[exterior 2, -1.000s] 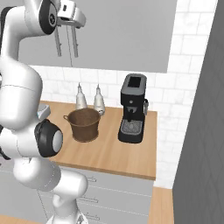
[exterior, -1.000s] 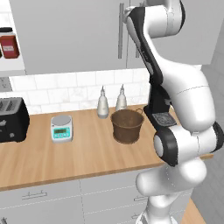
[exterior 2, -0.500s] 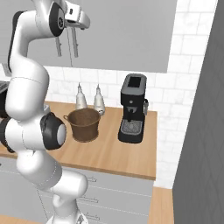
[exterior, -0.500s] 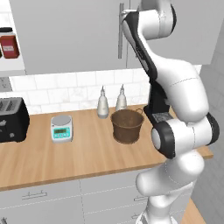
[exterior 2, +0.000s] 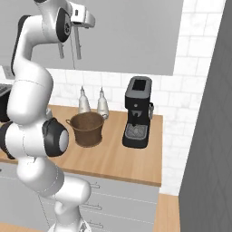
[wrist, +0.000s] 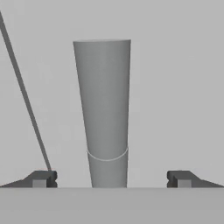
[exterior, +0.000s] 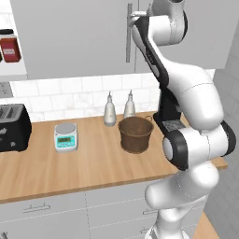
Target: Open the cabinet, pick up the bread from the cabinet and place it in the basket. Then move the basket to the dining counter.
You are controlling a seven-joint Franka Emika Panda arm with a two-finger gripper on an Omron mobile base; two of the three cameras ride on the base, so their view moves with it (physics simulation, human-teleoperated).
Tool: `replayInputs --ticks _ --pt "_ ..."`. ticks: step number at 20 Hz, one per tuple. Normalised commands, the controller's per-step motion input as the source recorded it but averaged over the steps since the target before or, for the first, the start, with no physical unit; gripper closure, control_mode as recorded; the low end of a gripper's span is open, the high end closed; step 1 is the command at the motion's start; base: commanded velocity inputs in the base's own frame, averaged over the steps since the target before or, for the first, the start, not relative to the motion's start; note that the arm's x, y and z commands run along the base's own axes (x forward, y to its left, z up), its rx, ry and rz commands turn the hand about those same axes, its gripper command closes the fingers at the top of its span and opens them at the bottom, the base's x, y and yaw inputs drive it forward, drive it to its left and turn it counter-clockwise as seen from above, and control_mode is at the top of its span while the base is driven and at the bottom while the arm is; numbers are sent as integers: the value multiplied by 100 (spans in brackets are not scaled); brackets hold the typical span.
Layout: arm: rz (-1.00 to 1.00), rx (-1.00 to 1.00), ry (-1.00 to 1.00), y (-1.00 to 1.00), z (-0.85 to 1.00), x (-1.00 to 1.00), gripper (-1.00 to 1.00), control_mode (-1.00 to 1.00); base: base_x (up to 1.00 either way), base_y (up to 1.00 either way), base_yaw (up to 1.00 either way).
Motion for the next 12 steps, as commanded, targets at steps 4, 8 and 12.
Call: replayInputs --ticks 4,8,12 --pt "2 0 -7 0 -9 46 100 -100 0 0 0" --pt "1 0 -3 0 -2 37 100 -100 0 0 0" --pt "0 0 0 0 -2 13 100 -100 0 0 0"
